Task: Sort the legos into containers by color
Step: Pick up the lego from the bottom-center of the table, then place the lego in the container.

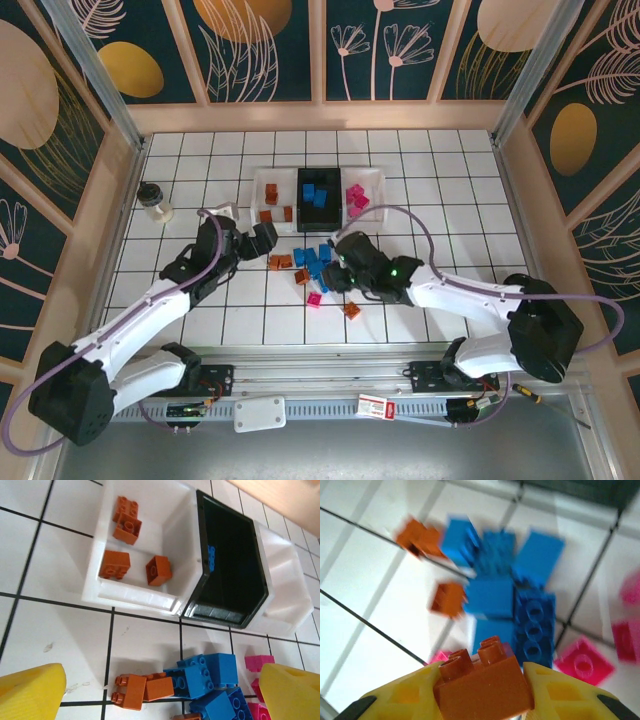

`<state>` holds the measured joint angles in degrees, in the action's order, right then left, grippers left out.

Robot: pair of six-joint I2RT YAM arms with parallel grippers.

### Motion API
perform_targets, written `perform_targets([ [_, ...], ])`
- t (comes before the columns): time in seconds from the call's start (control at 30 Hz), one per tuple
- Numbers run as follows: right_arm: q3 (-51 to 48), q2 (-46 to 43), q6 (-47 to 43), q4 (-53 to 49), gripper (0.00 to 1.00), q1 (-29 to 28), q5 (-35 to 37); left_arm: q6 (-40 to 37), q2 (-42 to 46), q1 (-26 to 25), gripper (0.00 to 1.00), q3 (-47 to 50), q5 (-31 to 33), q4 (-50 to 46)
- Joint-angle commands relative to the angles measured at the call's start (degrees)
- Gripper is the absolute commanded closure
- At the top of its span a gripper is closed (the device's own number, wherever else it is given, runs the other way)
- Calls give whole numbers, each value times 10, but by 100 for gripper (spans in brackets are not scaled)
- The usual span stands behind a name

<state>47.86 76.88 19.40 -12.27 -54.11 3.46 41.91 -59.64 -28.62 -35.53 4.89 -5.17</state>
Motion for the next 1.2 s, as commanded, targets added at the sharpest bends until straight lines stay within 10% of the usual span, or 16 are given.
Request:
perform_targets([
  [0.0, 100, 58, -56, 45, 75, 33, -21, 24, 29, 1, 1, 21, 51, -32],
  [0.43, 584, 506, -61, 26, 70, 111, -110, 41, 109, 1, 2, 53, 68, -87],
  [0.63, 661, 566, -39, 21, 38, 111, -111, 36, 117, 1, 1, 67, 51, -76],
  [0.93, 456, 402, -16, 120, 34, 111, -98, -1, 40, 1, 2, 60, -18, -10],
  [1.17, 225, 235, 3, 179, 33, 114, -68, -34, -114, -8, 26, 21, -63, 60],
])
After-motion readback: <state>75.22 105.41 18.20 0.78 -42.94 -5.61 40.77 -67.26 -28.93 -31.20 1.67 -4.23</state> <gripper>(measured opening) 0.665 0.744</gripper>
